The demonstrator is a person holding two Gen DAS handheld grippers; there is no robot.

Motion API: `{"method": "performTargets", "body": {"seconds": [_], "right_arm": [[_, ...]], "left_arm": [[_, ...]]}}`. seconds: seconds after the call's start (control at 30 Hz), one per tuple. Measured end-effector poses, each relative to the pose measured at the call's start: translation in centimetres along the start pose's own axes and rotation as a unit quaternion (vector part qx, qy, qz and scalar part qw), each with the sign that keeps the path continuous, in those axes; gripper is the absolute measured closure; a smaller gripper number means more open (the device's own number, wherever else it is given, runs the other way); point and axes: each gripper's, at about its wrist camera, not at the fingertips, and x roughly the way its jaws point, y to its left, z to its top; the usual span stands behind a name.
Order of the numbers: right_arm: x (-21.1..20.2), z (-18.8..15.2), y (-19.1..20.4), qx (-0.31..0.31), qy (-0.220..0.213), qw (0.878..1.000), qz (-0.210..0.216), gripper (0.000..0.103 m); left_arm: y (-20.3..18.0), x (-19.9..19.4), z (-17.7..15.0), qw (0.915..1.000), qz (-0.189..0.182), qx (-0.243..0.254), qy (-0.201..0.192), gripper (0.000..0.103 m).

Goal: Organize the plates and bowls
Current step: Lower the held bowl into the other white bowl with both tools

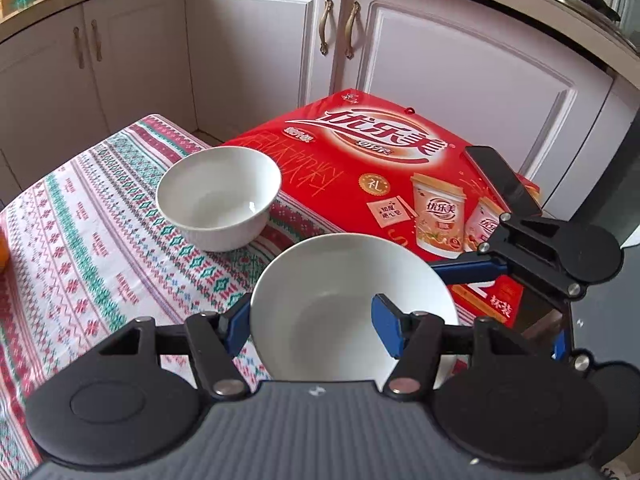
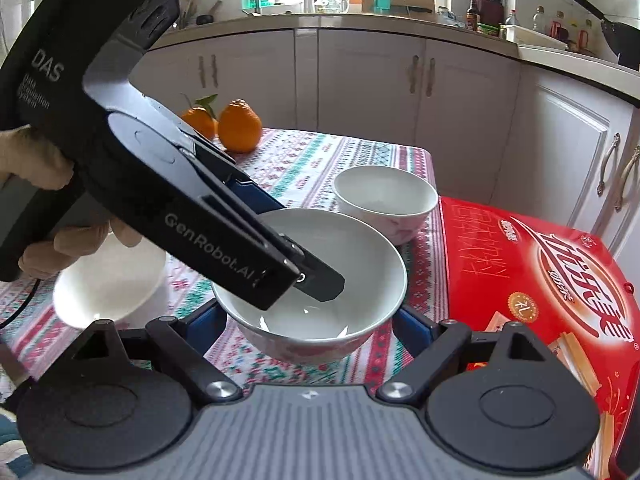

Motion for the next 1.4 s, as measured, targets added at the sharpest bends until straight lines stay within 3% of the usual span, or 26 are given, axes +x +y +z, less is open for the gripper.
{"method": "performTargets", "body": {"seconds": [0.8,1.1,1.4], "right_arm": [[-2.0,2.5,7.3,-0.078,-0.009,0.994,0.070,0.011],[-0.6,3.5,10.2,-0.113,-0.005,0.988,0.107,0.011],[0.9,3.3,11.4,-0.125,0.014,0.984,0.126,0.011]], "left_arm": [[1.5,-9.2,-5.8,0.9939,0.062,-0.064,-0.066,0.041],[3.4,-11.3,-8.5,0.9887,0.091,-0.100,-0.066,0.041],[4.7,-11.2,-10.4,0.9861,0.091,-0.125,-0.061,0.041]]}}
